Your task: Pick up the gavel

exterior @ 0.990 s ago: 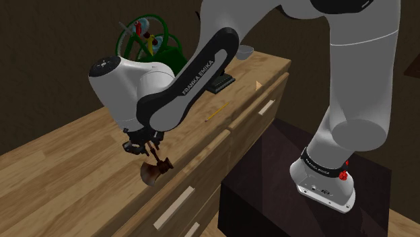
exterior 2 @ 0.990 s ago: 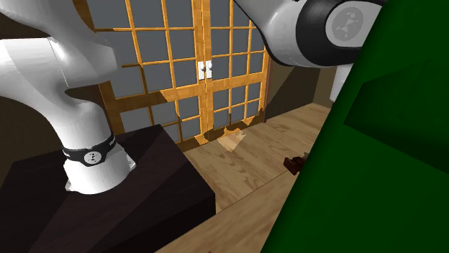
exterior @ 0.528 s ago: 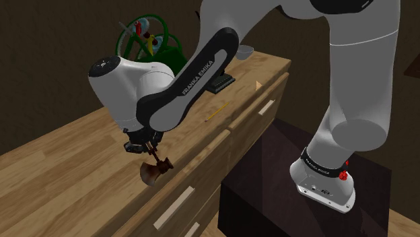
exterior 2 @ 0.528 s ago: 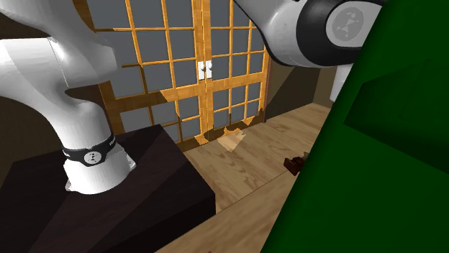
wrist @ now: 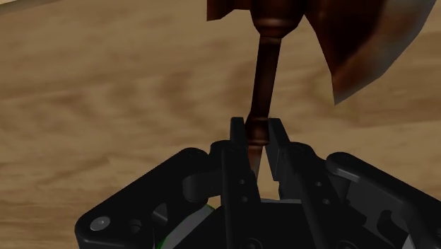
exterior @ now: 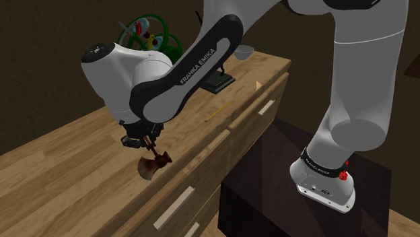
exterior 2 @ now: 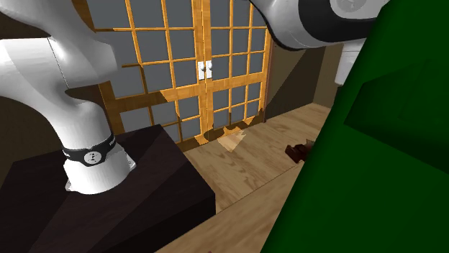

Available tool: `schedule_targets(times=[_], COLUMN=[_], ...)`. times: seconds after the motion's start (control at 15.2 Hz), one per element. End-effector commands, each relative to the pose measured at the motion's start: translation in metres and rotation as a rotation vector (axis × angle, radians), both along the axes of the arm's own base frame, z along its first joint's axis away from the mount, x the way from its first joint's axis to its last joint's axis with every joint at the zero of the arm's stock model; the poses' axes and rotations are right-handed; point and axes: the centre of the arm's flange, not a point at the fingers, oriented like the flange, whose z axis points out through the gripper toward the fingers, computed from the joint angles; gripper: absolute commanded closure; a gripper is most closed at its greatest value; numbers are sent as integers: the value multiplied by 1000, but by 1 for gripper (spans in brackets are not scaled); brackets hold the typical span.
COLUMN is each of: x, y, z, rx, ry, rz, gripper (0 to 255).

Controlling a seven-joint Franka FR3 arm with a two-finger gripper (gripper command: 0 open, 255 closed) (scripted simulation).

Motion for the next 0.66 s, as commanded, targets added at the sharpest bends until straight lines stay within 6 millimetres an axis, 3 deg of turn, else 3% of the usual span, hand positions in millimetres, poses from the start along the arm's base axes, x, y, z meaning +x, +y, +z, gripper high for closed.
schedule_targets(times=[0.0,0.46,0.59], x=[0,0,0], y=[-1,-1,-1], z=[12,49,50], rx=[0,0,0], ry=[-2,-2,-2], rz=[-2,-2,-2], gripper=[255,255,255])
